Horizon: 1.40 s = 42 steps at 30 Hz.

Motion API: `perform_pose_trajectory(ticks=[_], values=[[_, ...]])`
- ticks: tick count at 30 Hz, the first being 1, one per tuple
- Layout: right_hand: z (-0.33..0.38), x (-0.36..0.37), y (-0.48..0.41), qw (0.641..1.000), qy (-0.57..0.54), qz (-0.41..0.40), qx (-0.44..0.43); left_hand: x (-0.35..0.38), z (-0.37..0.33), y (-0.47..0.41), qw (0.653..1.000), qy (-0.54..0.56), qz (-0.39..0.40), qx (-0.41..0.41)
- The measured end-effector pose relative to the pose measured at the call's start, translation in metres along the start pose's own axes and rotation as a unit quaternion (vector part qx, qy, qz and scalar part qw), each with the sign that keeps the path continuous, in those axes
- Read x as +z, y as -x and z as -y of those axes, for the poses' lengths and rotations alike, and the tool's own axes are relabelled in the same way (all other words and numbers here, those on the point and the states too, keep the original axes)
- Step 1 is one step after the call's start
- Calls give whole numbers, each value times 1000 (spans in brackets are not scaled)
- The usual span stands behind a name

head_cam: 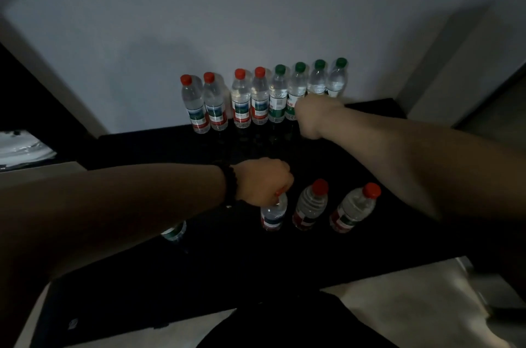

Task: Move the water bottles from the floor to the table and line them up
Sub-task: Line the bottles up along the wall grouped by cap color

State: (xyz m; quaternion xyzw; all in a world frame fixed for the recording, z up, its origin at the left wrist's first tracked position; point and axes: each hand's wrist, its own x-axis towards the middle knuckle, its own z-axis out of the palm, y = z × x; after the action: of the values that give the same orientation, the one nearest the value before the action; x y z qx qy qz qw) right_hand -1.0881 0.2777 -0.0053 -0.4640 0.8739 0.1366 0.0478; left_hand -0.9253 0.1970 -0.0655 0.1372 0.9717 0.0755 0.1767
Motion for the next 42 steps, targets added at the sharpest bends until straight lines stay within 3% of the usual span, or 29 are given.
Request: perform_pose_trajectory(ticks=[10,15,20,28,32,38,42], values=[[36,-18,12,997,15,63,-43,-30,43,59,989,56,-74,-117],[86,-26,6,980,-41,163,-108,-27,70,99,978,20,-86,-186],[158,-32,3,957,-41,188,-217,-20,103,141,959,-3,-84,-272],[265,-29,2,914,-115,139,-364,2,148,211,927,13,-104,-361],[292,-19,-2,906,-55,125,-400,10,164,235,910,8,-110,-400],[300,-10,-10,899,-44,108,-421,18,179,250,890,26,-123,-439],[283,-13,-20,910,-44,113,-396,16,181,241,896,24,-100,-433]])
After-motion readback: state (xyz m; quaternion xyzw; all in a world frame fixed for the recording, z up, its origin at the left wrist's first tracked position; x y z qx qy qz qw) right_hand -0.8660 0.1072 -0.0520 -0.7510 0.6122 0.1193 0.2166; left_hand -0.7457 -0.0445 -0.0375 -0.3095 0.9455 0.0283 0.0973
